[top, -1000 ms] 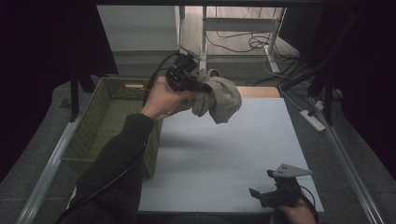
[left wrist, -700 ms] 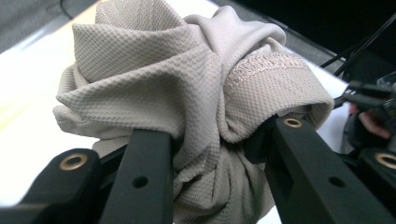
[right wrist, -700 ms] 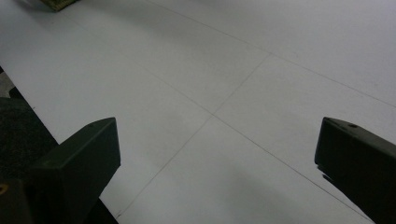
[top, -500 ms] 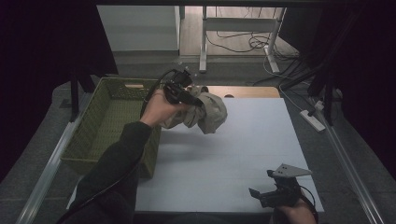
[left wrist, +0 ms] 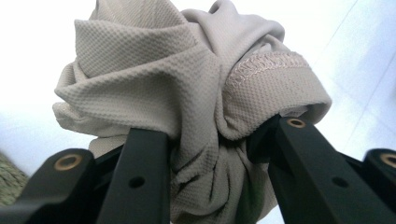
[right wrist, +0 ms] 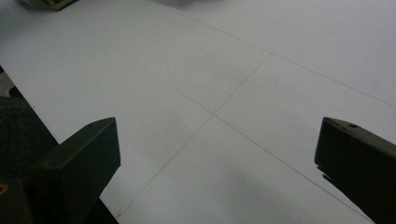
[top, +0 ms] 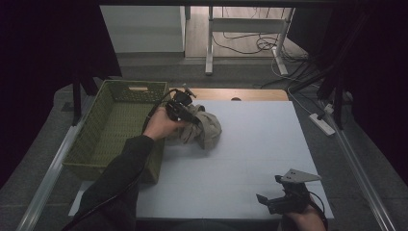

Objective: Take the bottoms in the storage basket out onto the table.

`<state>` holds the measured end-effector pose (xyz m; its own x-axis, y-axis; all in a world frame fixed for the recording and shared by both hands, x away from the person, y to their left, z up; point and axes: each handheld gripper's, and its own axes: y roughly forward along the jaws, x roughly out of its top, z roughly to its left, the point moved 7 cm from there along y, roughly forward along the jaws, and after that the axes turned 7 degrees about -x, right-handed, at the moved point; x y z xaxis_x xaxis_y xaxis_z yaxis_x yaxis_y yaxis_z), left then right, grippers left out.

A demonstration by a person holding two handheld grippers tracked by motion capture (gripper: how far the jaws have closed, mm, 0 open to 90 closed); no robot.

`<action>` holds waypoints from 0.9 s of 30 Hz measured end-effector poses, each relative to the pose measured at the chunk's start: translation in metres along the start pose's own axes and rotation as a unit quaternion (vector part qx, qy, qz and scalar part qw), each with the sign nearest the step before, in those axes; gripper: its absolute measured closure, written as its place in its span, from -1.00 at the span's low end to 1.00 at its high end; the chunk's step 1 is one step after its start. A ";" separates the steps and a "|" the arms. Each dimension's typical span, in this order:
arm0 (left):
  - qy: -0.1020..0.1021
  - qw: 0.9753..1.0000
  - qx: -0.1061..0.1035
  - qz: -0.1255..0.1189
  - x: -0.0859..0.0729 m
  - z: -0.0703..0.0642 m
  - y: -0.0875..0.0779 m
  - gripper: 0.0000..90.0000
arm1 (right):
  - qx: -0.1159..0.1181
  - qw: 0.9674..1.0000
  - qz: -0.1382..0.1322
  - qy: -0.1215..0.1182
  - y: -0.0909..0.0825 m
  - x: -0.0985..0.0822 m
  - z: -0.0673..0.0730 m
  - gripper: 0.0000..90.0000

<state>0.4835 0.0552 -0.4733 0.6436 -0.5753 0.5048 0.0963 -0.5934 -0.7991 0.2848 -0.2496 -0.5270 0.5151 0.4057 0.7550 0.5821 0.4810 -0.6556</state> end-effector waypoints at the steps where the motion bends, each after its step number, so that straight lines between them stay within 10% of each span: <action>1: 0.001 1.000 0.000 0.004 -0.002 0.001 0.002 0.49 | 0.000 1.000 0.000 0.000 0.000 0.000 0.000 -0.98; 10: 0.020 1.000 0.010 0.009 -0.009 0.001 0.004 0.04 | 0.000 1.000 -0.001 0.000 0.000 0.000 0.000 -0.98; 17: 0.026 0.999 0.026 -0.034 -0.015 0.008 -0.032 -0.36 | 0.000 1.000 0.001 -0.001 0.000 0.000 0.000 -0.98; 27: -0.031 0.994 0.091 -0.050 -0.050 0.046 -0.073 -0.43 | -0.001 1.000 0.004 -0.002 0.001 0.000 0.000 -0.98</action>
<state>0.4789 0.1532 -0.4553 0.6691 -0.4786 0.5686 0.2942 -0.5320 -0.7940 0.2850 -0.2489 -0.5278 0.5161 0.4129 0.7504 0.5802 0.4760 -0.6609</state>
